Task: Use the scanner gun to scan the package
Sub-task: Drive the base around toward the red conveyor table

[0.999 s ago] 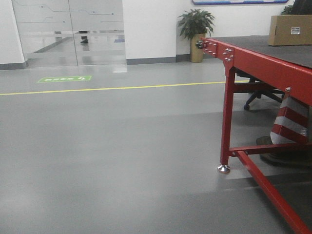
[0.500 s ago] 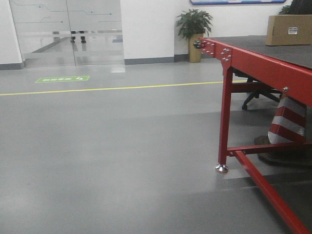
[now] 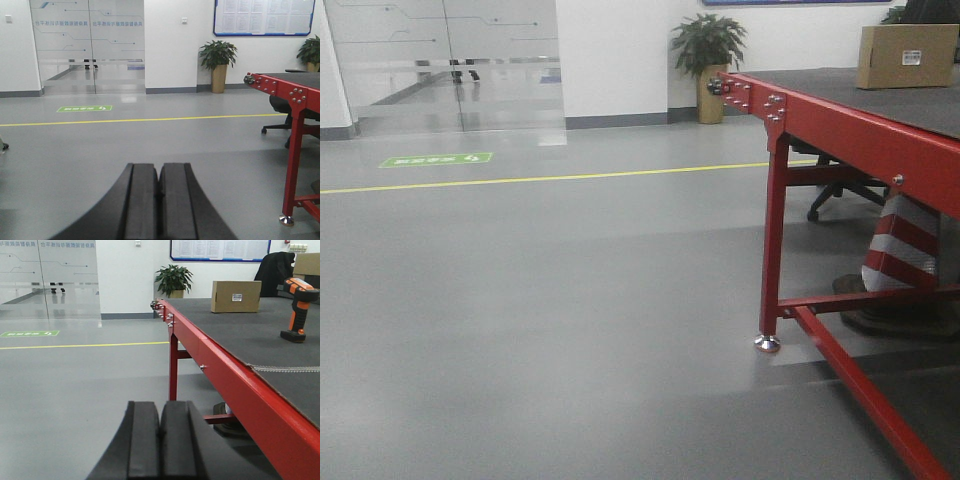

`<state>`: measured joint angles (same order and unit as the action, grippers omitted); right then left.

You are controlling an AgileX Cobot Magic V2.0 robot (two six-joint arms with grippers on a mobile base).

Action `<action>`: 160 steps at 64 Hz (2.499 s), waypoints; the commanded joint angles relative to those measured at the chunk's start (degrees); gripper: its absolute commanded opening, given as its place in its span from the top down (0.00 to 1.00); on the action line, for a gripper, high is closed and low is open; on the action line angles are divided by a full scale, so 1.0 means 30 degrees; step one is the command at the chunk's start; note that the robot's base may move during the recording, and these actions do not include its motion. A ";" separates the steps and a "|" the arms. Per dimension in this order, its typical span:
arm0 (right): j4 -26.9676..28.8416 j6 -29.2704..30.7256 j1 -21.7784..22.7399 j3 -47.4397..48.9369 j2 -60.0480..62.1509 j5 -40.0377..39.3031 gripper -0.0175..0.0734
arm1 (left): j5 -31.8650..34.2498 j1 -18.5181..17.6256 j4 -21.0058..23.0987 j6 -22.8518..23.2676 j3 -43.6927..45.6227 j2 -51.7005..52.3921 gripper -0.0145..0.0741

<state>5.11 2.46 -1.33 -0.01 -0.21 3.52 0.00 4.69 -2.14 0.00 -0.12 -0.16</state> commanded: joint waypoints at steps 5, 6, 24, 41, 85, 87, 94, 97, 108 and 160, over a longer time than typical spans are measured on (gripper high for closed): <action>-0.0154 -0.0016 -0.0004 0.0004 0.0070 -0.0332 0.98 | 0.0338 0.0091 0.0102 0.0000 0.0041 0.0053 0.96; -0.0154 -0.0016 -0.0004 0.0004 0.0070 -0.0332 0.98 | 0.0338 0.0091 0.0102 0.0000 0.0041 0.0053 0.96; -0.0154 -0.0016 0.0039 0.0004 0.0070 -0.0332 0.98 | 0.0338 -0.0138 0.0102 0.0000 0.0041 0.0053 0.96; -0.0154 -0.0016 0.0039 0.0004 0.0070 -0.0332 0.98 | 0.0338 -0.0318 0.0102 0.0000 0.0041 0.0053 0.96; -0.0154 -0.0016 0.0039 0.0004 0.0070 -0.0332 0.98 | 0.0338 -0.0360 0.0102 0.0000 0.0041 0.0053 0.96; -0.0154 -0.0016 0.0039 0.0004 0.0070 -0.0332 0.98 | 0.0338 -0.0360 0.0102 0.0000 0.0041 0.0053 0.96; -0.0154 -0.0016 0.0039 0.0004 0.0070 -0.0332 0.98 | 0.0338 -0.0360 0.0102 0.0000 0.0041 0.0053 0.96; -0.0154 -0.0016 0.0039 0.0004 0.0070 -0.0332 0.98 | 0.0338 -0.0360 0.0102 0.0000 0.0041 0.0053 0.96; -0.0154 -0.0016 0.0039 0.0004 0.0070 -0.0332 0.98 | 0.0338 -0.0360 0.0102 0.0000 0.0041 0.0053 0.96; -0.0154 -0.0016 0.0039 0.0004 0.0070 -0.0332 0.98 | 0.0338 -0.0360 0.0102 0.0000 0.0041 0.0053 0.96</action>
<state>5.11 2.46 -1.33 -0.01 -0.21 3.52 0.00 3.99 -2.14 0.00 -0.12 -0.16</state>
